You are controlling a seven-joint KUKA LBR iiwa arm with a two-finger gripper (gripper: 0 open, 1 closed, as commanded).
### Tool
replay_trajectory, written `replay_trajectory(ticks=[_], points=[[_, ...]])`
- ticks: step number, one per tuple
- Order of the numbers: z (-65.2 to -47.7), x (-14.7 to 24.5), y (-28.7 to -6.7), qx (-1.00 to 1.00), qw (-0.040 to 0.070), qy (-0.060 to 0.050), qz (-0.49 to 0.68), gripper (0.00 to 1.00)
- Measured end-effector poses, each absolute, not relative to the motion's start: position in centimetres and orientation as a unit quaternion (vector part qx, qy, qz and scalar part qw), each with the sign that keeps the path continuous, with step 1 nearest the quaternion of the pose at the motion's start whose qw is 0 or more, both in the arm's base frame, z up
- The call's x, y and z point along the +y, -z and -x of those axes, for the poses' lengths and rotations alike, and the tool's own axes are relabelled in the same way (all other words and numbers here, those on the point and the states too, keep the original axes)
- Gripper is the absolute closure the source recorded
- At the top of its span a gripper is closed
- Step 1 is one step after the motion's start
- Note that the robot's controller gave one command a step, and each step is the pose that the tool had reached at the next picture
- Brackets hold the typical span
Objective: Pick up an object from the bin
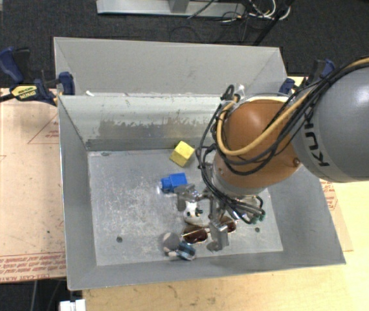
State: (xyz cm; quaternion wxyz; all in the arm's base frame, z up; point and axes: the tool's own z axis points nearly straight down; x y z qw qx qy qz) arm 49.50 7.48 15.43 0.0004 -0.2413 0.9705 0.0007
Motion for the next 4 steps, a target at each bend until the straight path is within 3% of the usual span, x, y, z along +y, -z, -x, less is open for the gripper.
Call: replay_trajectory(ticks=[1, 2, 4], points=[[-49.4, 6.7, -11.6, 0.989, 0.0, 0.0, 0.145, 0.0], [-49.3, 7.1, -7.1, 0.943, 0.002, -0.001, 0.332, 1.0], [-49.1, 7.1, -7.5, 0.943, -0.001, -0.001, 0.332, 1.0]])
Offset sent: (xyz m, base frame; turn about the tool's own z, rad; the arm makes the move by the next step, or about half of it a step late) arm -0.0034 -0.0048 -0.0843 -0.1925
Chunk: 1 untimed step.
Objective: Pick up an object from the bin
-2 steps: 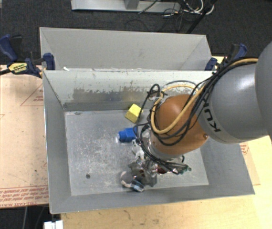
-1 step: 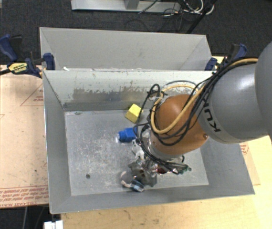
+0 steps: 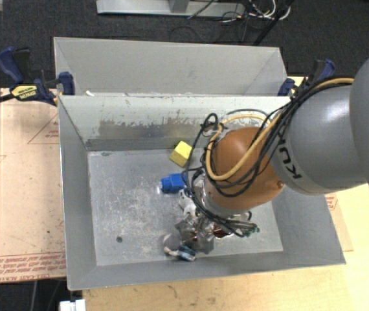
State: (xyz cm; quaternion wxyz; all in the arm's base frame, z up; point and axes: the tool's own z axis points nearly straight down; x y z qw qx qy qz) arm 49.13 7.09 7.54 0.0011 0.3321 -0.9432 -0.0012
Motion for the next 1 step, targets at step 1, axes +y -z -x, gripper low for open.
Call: replay_trajectory(ticks=[1], points=[[-48.92, 7.1, -9.77, -0.943, 0.005, 0.002, -0.332, 1.0]])
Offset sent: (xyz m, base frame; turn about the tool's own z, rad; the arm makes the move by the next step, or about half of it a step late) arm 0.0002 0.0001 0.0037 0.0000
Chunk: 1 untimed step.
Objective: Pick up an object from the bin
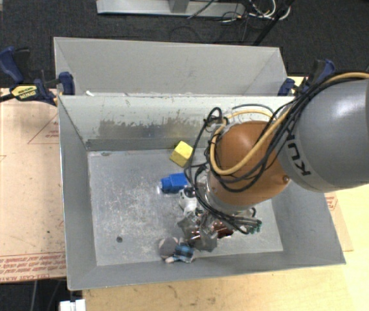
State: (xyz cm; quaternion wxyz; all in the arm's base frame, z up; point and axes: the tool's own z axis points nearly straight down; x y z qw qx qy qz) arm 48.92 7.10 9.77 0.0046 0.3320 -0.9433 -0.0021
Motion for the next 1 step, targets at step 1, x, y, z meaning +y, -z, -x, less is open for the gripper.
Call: replay_trajectory(ticks=[1], points=[[-49.12, 7.11, -11.98, -0.943, 0.001, 0.001, -0.332, 1.0]])
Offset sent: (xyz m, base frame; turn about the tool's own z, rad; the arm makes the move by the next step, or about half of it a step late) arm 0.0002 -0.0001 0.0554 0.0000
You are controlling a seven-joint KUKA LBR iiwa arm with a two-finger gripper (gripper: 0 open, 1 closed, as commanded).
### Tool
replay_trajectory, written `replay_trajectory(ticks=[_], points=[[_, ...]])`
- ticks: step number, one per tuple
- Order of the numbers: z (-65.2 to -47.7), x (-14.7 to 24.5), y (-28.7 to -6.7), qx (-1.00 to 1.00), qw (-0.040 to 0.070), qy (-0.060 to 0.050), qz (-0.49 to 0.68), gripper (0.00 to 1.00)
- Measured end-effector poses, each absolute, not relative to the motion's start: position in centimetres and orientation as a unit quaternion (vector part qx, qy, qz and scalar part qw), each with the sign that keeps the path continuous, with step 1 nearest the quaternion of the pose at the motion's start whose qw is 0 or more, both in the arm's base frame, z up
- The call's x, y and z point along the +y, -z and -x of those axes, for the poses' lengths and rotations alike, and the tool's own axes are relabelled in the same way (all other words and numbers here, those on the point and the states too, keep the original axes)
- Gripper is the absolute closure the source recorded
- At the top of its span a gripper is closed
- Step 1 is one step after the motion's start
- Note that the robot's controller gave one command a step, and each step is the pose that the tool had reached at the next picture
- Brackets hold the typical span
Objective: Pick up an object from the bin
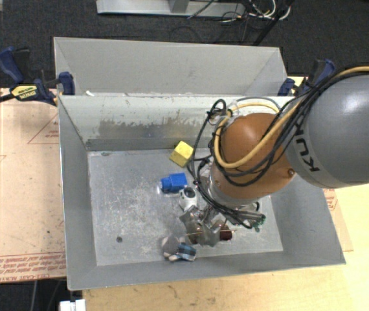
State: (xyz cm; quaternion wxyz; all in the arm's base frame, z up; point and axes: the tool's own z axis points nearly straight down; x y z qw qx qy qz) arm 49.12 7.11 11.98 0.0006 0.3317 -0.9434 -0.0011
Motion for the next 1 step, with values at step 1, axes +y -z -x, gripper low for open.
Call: replay_trajectory(ticks=[1], points=[[-49.22, 7.13, -13.16, -0.943, -0.002, 0.0, -0.331, 1.0]])
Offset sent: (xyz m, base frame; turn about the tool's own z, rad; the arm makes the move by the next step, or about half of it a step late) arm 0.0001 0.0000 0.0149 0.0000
